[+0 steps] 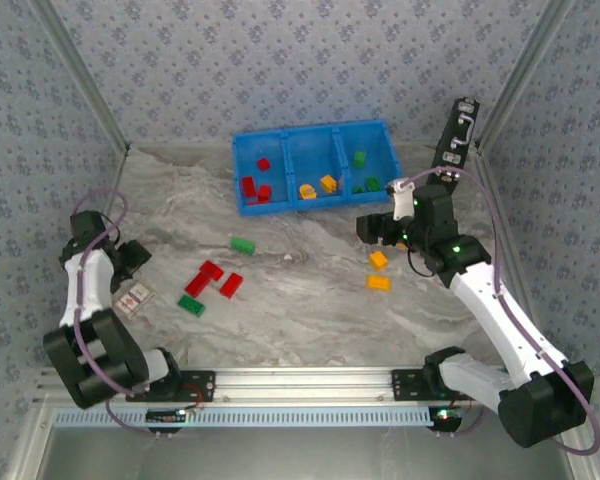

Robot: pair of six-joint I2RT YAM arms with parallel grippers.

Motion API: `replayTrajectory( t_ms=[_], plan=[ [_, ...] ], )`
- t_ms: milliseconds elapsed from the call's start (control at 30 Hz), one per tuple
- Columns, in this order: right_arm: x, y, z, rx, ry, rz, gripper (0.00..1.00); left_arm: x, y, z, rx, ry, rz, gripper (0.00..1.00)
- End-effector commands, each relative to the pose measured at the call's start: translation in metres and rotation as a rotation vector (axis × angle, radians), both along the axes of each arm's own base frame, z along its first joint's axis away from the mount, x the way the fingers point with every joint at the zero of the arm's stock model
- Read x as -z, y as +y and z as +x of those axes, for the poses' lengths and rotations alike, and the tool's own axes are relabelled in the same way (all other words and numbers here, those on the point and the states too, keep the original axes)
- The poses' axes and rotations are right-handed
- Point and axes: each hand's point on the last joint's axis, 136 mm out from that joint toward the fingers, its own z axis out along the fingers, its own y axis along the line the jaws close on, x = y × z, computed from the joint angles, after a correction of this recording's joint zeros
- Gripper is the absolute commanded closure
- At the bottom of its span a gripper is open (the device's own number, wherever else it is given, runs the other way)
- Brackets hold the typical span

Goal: Sort the legos into containers by color
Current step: Move the lego to the middle-left of the table.

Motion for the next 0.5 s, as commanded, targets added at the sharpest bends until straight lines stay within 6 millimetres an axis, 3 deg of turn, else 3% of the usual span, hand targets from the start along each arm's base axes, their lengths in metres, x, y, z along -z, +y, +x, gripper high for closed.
replayTrajectory(
  t_ms=[0, 167, 333, 467],
  plan=[
    [0.010, 0.000, 0.002, 0.003, 0.021, 0.004, 0.16, 0.000, 0.015, 0.018, 0.058, -0.028, 0.024, 0.26],
    [0.018, -0.002, 0.008, 0.033, 0.059, 0.001, 0.16, 0.010, 0.048, 0.033, -0.005, -0.045, 0.008, 0.31],
    [0.029, 0.000, 0.016, 0.056, 0.097, 0.003, 0.16, 0.010, 0.065, 0.056, 0.024, -0.038, 0.024, 0.31],
    [0.033, 0.003, 0.023, 0.078, 0.112, 0.001, 0.16, 0.024, 0.077, 0.067, 0.042, 0.000, 0.020, 0.31]
  ],
)
